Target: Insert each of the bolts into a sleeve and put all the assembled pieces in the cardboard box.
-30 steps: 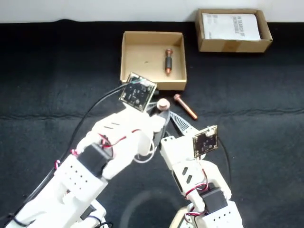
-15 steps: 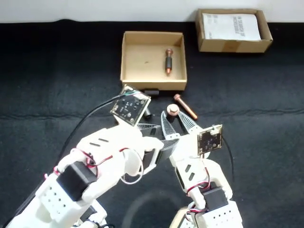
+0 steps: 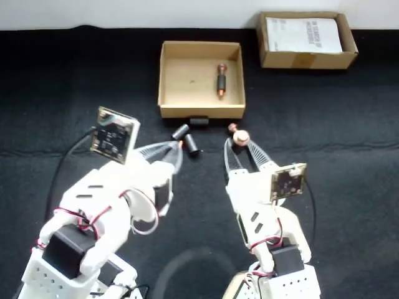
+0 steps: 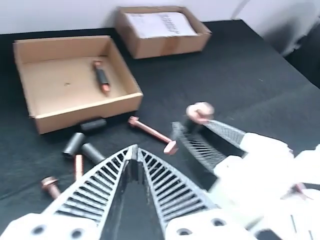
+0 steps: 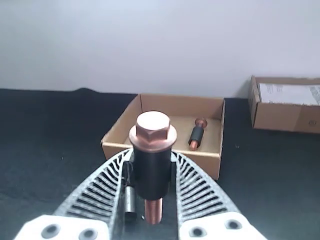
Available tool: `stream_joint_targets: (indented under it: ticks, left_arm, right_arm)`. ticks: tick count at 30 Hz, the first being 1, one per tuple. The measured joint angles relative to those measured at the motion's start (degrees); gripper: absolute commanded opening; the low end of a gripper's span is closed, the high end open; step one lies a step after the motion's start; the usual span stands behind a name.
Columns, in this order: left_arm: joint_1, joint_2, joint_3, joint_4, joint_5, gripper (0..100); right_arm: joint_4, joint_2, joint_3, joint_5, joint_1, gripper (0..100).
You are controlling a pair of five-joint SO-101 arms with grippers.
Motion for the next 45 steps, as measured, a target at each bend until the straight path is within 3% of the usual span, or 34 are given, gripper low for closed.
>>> stream_joint_targets:
  ticks: [6, 12, 16, 20, 26, 33, 38, 45]
  left_arm:
    - [-11.7, 0.0, 5.4, -3.3, 0.1, 1]
    - [-23.9, -0.3, 18.5, -16.5, 0.2, 1]
    - [-28.0, -0.3, 28.8, -26.9, 0.2, 1]
    - [-30.3, -0.3, 36.7, -34.2, 0.2, 1]
    - [-33.0, -0.3, 43.0, -38.8, 0.3, 1]
    - [-33.5, -0.3, 50.5, -43.7, 0.3, 1]
    - [-33.5, -0.2, 53.1, -48.0, 0.3, 1]
    - [-33.5, -0.3, 53.1, -48.4, 0.3, 1]
  right_arm:
    - [7.6, 1.1, -10.8, -1.1, 0.0, 0.8]
    - [11.3, 14.3, -26.2, -2.8, -0.1, 0.8]
    - [11.3, 26.9, -38.8, -2.9, -0.1, 0.8]
    - [13.2, 38.3, -51.0, -2.9, -0.1, 0.8]
    - [23.6, 54.2, -68.0, -3.3, -0.1, 0.8]
    - [33.0, 73.2, -85.3, -9.4, -0.1, 0.8]
    - [35.9, 87.3, -94.1, -12.0, -1.5, 0.8]
    - [36.1, 106.7, -107.6, -10.0, -5.9, 1.2]
